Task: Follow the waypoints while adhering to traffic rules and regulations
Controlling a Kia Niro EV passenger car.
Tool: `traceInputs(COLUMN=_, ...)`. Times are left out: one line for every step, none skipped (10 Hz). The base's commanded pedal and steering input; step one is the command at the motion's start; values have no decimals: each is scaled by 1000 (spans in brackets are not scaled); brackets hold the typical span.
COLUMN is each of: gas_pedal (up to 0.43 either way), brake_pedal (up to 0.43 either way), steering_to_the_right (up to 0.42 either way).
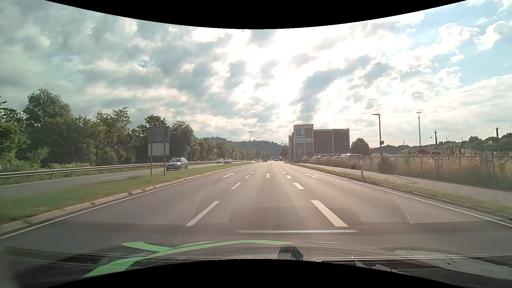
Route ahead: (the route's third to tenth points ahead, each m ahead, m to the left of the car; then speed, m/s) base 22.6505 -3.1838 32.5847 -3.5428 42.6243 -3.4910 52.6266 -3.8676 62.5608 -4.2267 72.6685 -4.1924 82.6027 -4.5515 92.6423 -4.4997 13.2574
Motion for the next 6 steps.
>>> traceInputs(gas_pedal=98, brake_pedal=0, steering_to_the_right=-1)
traceInputs(gas_pedal=98, brake_pedal=0, steering_to_the_right=-1)
traceInputs(gas_pedal=98, brake_pedal=0, steering_to_the_right=-1)
traceInputs(gas_pedal=110, brake_pedal=0, steering_to_the_right=-1)
traceInputs(gas_pedal=118, brake_pedal=0, steering_to_the_right=-1)
traceInputs(gas_pedal=138, brake_pedal=0, steering_to_the_right=-1)
